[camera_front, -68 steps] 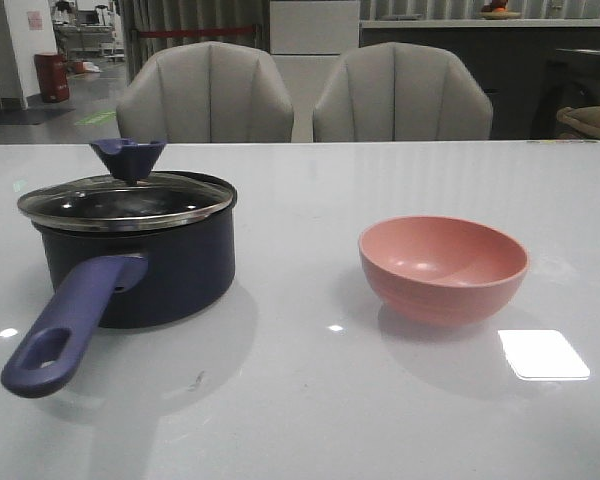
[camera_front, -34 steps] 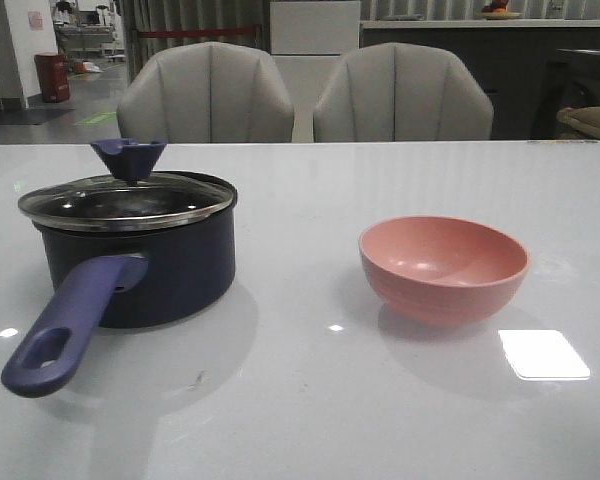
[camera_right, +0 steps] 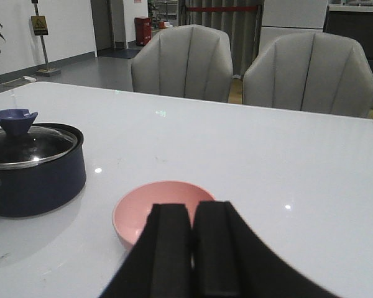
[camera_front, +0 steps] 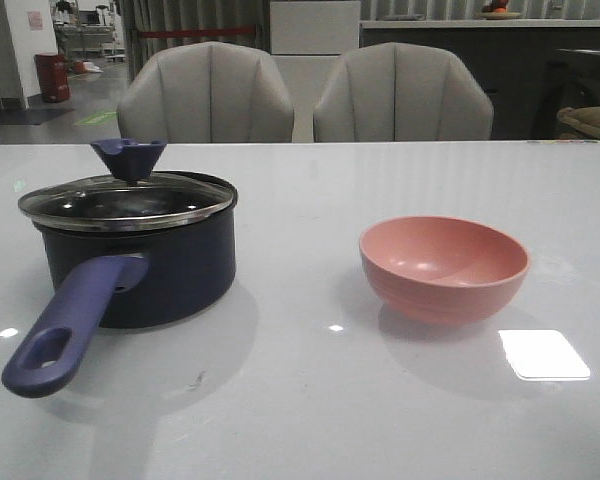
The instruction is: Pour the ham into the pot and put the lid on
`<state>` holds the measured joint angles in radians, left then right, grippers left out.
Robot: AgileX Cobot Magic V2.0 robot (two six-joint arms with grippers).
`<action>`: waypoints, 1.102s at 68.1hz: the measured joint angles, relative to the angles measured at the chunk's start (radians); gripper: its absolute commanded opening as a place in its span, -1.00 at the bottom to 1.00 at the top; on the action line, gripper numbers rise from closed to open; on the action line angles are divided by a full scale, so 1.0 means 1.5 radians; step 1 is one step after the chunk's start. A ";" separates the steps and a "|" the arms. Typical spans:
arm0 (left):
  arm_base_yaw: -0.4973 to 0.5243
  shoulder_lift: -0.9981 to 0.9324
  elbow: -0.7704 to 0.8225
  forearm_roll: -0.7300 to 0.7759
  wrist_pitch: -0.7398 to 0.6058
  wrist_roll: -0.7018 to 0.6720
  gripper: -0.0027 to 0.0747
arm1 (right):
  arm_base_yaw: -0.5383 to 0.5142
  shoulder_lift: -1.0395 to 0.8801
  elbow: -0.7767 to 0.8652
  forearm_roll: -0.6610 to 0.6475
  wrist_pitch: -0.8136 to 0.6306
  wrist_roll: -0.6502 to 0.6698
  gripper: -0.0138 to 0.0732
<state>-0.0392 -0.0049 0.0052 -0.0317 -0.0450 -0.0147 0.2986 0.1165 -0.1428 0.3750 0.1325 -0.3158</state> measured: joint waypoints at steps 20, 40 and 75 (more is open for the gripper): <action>0.000 0.000 0.000 0.021 -0.001 -0.059 -0.64 | 0.000 0.000 0.000 0.000 0.000 0.000 -0.32; 0.000 0.000 0.000 0.021 -0.001 -0.061 -0.64 | 0.000 0.000 0.000 0.000 0.000 0.000 -0.32; 0.000 0.000 0.000 0.021 -0.001 -0.061 -0.64 | 0.000 0.000 0.000 0.000 0.000 0.000 -0.32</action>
<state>-0.0392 -0.0049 0.0052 0.0000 -0.0471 -0.1067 0.2986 0.1165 -0.1428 0.3750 0.1325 -0.3158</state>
